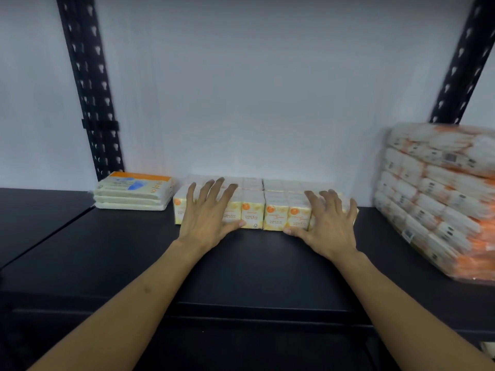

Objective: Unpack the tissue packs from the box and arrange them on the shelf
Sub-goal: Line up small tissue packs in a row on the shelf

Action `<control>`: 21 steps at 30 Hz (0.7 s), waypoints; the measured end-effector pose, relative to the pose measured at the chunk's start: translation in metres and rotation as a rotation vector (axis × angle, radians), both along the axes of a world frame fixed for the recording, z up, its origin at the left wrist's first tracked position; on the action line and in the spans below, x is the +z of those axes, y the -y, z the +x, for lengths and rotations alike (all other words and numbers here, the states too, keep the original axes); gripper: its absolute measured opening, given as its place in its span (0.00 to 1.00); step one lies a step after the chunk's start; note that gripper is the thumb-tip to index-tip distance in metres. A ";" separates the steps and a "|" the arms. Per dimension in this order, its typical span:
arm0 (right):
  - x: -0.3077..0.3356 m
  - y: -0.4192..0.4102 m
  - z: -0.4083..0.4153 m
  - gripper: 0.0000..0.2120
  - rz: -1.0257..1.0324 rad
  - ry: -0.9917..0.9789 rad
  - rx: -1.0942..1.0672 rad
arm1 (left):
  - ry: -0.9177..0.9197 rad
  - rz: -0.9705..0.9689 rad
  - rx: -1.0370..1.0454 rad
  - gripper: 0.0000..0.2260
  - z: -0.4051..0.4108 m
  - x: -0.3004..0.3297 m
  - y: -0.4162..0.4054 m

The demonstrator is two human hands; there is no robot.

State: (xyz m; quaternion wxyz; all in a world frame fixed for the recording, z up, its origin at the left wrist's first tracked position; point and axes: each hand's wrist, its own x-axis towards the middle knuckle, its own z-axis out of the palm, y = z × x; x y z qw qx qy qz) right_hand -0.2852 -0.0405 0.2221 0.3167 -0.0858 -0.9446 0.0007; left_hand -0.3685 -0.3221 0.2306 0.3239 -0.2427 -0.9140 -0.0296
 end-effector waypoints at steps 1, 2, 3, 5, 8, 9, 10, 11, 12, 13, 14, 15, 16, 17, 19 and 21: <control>0.001 0.002 0.005 0.52 -0.018 0.011 0.017 | -0.007 0.010 -0.023 0.38 0.006 0.001 0.000; 0.001 0.004 0.010 0.53 -0.033 0.010 0.037 | -0.015 0.022 -0.056 0.38 0.014 0.001 0.000; 0.002 0.007 0.016 0.53 -0.047 -0.004 0.056 | -0.026 0.036 -0.093 0.37 0.023 0.001 0.000; -0.001 0.014 0.030 0.50 -0.084 -0.056 0.093 | -0.052 0.067 -0.166 0.34 0.046 -0.001 -0.002; -0.009 0.027 0.058 0.43 -0.109 -0.096 0.127 | 0.077 0.164 -0.250 0.31 0.086 -0.005 -0.003; -0.011 0.032 0.069 0.41 -0.100 -0.091 0.139 | 0.194 0.187 -0.265 0.33 0.100 -0.006 -0.003; -0.010 0.036 0.080 0.39 -0.090 -0.072 0.150 | 0.299 0.192 -0.267 0.35 0.113 -0.007 -0.003; -0.010 0.040 0.091 0.37 -0.085 -0.032 0.155 | 0.376 0.190 -0.251 0.37 0.123 -0.007 -0.003; -0.011 0.044 0.100 0.35 -0.094 0.026 0.153 | 0.436 0.190 -0.223 0.38 0.132 -0.007 -0.002; -0.012 0.048 0.112 0.33 -0.132 0.101 0.150 | 0.485 0.173 -0.189 0.38 0.140 -0.009 0.000; -0.016 0.052 0.124 0.30 -0.173 0.170 0.142 | 0.508 0.124 -0.149 0.38 0.148 -0.013 0.002; -0.023 0.056 0.135 0.28 -0.188 0.185 0.131 | 0.489 0.058 -0.112 0.38 0.157 -0.020 0.003; -0.033 0.062 0.147 0.27 -0.175 0.153 0.123 | 0.437 -0.006 -0.083 0.38 0.168 -0.029 0.003; -0.042 0.068 0.157 0.25 -0.159 0.094 0.124 | 0.378 -0.032 -0.072 0.37 0.178 -0.037 0.003; -0.063 0.079 0.182 0.24 -0.161 -0.003 0.132 | 0.325 -0.010 -0.070 0.35 0.203 -0.056 0.005; -0.080 0.084 0.200 0.24 -0.216 -0.055 0.157 | 0.274 0.085 -0.120 0.32 0.225 -0.074 0.008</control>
